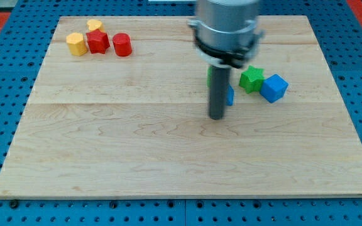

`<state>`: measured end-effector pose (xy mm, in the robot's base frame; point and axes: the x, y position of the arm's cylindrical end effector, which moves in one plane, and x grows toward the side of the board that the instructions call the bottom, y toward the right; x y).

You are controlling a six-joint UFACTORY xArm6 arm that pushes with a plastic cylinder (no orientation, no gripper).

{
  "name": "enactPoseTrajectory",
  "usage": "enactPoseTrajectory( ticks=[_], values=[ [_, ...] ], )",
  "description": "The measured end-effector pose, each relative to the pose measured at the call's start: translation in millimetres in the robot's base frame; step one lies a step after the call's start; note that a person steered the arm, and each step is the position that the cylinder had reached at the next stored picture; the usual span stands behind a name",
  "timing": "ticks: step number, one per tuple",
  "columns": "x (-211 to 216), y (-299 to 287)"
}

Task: Move your arm to the right of the blue cube

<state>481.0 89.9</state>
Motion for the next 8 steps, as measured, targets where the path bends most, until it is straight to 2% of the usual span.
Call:
enactPoseTrajectory(
  ticks=[1, 2, 3, 4, 5, 6, 7, 8],
  values=[
    [8.2, 86.0],
    [-11.3, 53.4],
    [-23.6, -62.3],
    [-78.9, -168.5],
    [-84.9, -265.9],
    [-78.2, -229.1],
    [-14.5, -175.3],
    [38.6, -50.7]
  ],
)
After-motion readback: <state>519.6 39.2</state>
